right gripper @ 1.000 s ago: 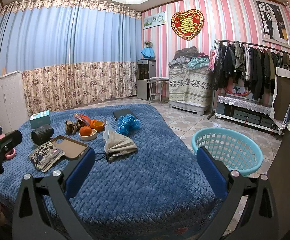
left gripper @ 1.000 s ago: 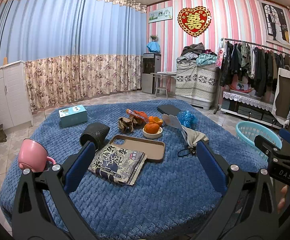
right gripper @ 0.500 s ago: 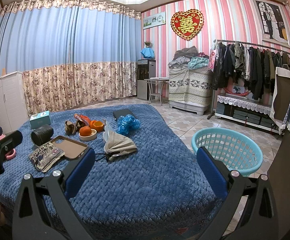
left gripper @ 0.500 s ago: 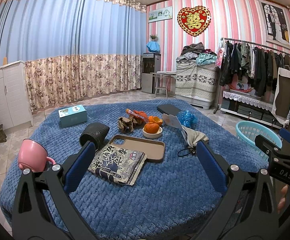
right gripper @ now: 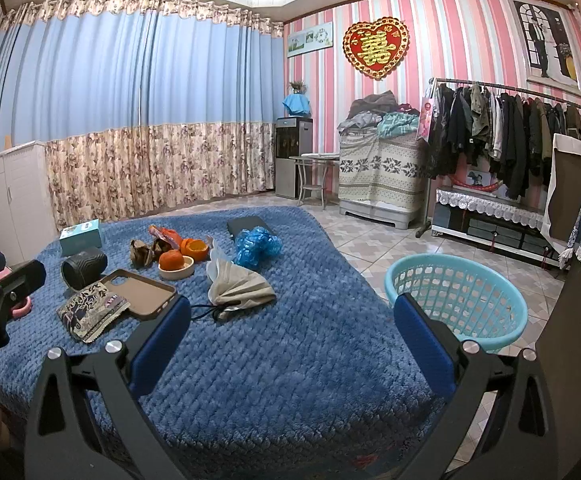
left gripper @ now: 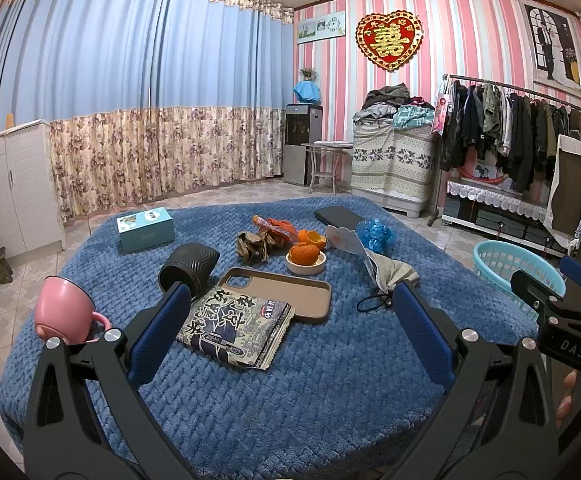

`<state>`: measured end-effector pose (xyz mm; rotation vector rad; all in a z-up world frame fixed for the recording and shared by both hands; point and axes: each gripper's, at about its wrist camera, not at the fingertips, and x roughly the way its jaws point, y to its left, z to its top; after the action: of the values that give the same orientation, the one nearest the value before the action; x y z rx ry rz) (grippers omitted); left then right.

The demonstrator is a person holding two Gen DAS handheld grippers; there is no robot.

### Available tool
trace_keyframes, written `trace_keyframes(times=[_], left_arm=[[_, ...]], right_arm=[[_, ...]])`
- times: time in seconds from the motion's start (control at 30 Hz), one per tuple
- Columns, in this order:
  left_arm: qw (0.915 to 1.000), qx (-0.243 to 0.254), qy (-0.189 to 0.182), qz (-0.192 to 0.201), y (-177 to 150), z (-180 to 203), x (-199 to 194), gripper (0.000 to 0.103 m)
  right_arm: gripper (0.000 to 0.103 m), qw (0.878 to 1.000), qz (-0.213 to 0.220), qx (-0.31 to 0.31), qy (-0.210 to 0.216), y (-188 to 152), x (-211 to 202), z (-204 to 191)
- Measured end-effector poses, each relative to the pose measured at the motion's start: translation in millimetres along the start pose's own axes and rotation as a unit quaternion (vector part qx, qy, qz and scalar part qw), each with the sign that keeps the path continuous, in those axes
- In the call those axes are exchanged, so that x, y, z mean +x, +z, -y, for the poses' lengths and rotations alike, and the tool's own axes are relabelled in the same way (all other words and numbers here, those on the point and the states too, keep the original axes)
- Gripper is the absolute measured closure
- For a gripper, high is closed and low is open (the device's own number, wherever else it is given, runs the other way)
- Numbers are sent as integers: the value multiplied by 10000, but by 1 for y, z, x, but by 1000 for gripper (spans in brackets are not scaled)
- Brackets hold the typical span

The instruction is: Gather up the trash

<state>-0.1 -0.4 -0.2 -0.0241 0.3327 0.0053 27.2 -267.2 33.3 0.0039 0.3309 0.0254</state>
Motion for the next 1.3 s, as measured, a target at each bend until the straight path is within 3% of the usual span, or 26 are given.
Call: trace_keyframes(times=[1.1, 1.3], left_arm=[[9999, -51, 54, -137, -7, -3, -3, 5], [9995, -87, 108, -272, -13, -10, 18, 5]], right_arm=[[4, 9998, -185, -7, 7, -18, 15, -9], [4, 9997, -260, -28, -29, -19, 18, -10]])
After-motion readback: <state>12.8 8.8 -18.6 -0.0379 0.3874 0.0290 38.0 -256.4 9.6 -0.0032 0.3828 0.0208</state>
